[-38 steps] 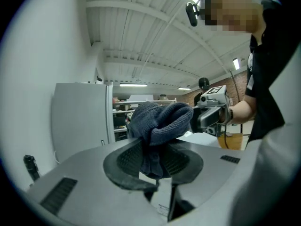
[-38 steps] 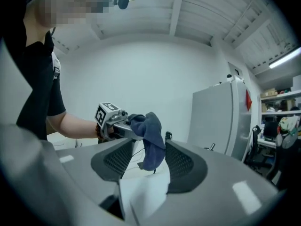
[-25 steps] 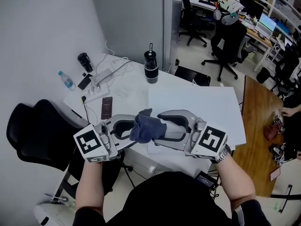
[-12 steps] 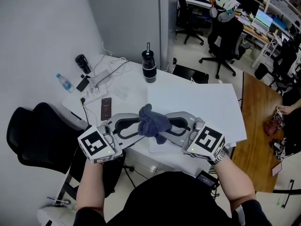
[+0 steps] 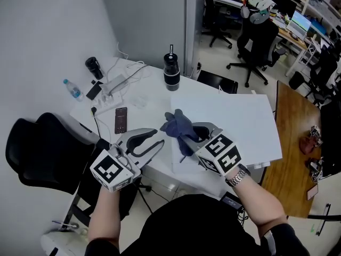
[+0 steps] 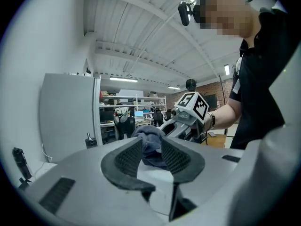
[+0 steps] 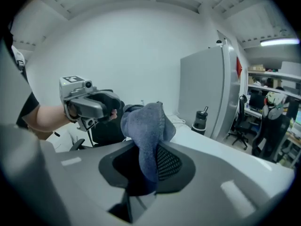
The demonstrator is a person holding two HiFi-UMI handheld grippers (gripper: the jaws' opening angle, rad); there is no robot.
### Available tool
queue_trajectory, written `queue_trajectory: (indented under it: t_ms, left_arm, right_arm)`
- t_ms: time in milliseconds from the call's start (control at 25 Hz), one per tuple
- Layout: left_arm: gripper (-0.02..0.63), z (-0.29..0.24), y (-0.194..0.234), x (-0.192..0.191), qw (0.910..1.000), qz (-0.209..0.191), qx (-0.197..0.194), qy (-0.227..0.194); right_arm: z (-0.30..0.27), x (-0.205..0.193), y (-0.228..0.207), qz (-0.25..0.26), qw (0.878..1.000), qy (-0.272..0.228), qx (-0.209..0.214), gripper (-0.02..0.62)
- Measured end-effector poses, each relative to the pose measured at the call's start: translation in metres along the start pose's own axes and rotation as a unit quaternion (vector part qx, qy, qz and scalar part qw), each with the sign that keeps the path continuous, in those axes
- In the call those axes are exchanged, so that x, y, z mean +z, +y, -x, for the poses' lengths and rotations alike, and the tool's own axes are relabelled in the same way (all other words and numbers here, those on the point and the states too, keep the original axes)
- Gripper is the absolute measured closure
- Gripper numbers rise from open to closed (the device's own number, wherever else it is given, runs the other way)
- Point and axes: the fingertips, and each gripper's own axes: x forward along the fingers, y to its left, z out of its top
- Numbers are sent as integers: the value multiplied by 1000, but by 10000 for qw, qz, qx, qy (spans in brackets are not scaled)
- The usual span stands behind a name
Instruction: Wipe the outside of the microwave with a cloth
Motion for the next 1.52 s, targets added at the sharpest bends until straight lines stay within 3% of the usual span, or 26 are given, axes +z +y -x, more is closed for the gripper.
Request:
queue_trajectory:
  t_ms: [280, 720, 1520]
  left_arm:
    - [527, 3, 0, 0, 9998, 190, 109, -4]
    - [601, -7, -6, 3, 9994, 239, 261, -52]
    - [601, -77, -61, 34, 9999, 59, 128, 73]
  right_arm:
    - [-26, -14, -10, 92, 9970, 629, -434, 522]
    - [-13, -25, -29, 222, 9942, 740, -743, 525]
    - [80, -77, -109, -210, 9890, 800, -1223, 525]
